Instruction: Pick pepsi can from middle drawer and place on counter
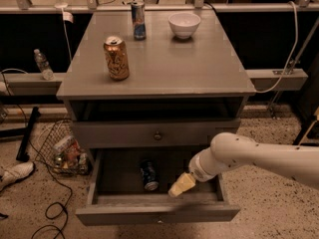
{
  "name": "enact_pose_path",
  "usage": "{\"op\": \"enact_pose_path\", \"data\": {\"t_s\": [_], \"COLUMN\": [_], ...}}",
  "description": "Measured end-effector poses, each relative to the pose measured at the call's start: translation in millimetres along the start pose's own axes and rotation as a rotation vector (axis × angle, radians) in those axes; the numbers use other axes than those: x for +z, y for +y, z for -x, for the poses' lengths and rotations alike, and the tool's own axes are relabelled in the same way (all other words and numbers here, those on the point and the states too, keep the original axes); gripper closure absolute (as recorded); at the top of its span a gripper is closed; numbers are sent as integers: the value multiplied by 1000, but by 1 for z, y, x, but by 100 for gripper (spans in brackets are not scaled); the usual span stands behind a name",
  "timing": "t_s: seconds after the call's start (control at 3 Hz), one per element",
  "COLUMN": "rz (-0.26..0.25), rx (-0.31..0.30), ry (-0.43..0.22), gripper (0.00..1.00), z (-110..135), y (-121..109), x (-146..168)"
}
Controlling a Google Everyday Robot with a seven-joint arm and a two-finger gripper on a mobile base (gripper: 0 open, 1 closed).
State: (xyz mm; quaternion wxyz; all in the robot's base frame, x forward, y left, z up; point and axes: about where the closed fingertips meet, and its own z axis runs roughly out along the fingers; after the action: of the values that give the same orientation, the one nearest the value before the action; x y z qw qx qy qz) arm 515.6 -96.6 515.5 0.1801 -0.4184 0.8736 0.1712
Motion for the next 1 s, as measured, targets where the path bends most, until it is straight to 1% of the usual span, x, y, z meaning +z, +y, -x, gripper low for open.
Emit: {"op": "enact_pose_path", "data": {"t_s": [0.33, 0.67, 1.0], "rz": [-28, -47, -64], "rx": [45, 74, 95], "ry": [-12, -43, -75], "gripper": [0, 0, 0], "z": [0, 6, 20], "y": [-10, -18, -19], "x": [41, 61, 83]}}
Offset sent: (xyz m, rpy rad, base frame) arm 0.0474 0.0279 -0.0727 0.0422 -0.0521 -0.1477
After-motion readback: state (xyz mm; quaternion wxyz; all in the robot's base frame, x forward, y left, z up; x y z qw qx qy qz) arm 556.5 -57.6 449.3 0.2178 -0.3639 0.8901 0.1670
